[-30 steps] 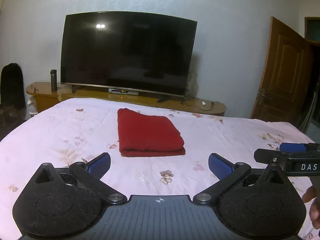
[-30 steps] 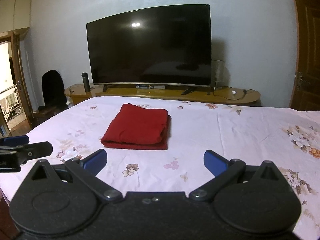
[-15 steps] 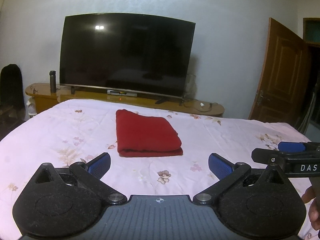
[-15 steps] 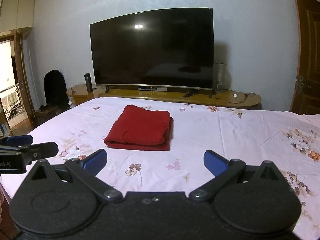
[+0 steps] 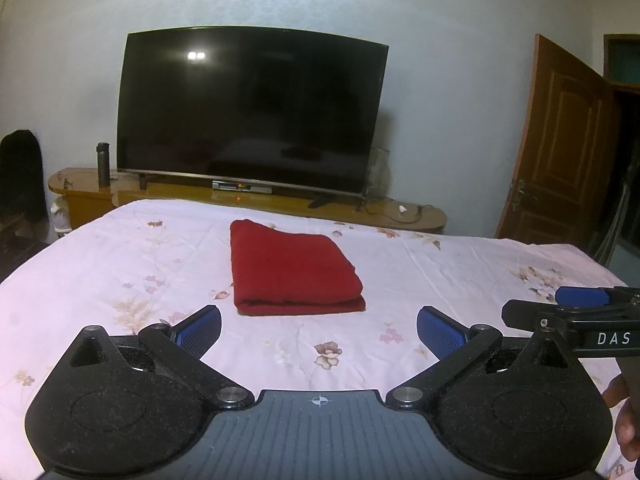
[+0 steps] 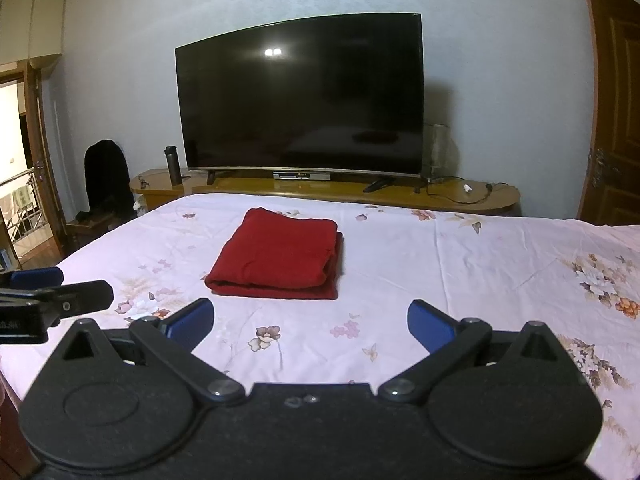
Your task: Fold small clothes
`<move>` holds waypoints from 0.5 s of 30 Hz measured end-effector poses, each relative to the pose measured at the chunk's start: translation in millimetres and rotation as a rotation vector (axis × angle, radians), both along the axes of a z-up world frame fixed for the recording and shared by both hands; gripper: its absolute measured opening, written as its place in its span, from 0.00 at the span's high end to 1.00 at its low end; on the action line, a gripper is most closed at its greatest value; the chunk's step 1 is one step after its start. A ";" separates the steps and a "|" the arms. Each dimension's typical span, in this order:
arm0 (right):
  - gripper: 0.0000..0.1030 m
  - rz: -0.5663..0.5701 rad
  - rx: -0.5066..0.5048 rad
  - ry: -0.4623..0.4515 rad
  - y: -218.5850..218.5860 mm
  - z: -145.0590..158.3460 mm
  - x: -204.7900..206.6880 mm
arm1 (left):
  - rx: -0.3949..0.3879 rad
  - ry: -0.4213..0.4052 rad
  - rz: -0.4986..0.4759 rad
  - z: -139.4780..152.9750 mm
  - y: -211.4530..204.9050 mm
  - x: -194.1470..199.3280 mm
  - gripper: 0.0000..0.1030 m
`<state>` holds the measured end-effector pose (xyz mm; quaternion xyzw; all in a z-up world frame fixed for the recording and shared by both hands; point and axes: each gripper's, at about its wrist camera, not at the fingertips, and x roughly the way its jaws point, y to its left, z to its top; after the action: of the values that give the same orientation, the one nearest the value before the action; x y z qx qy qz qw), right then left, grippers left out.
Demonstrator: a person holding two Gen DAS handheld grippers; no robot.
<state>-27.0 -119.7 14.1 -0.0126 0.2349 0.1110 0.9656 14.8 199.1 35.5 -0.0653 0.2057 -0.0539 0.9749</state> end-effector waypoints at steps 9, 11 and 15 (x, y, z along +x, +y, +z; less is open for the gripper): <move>0.01 -0.001 0.002 0.003 1.2 0.3 -0.5 | 0.001 -0.001 0.000 -0.1 0.0 -0.5 0.00; 0.01 -0.002 0.002 0.002 1.5 0.2 -0.7 | 0.000 -0.003 -0.004 0.0 0.4 -0.7 0.00; 0.01 -0.004 0.001 0.002 1.6 -0.1 -1.6 | -0.001 -0.005 -0.007 0.0 -0.1 -1.5 0.00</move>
<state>-28.6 -118.1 14.0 -0.0114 0.2356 0.1094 0.9656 13.3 199.0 35.5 -0.0647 0.2036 -0.0576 0.9752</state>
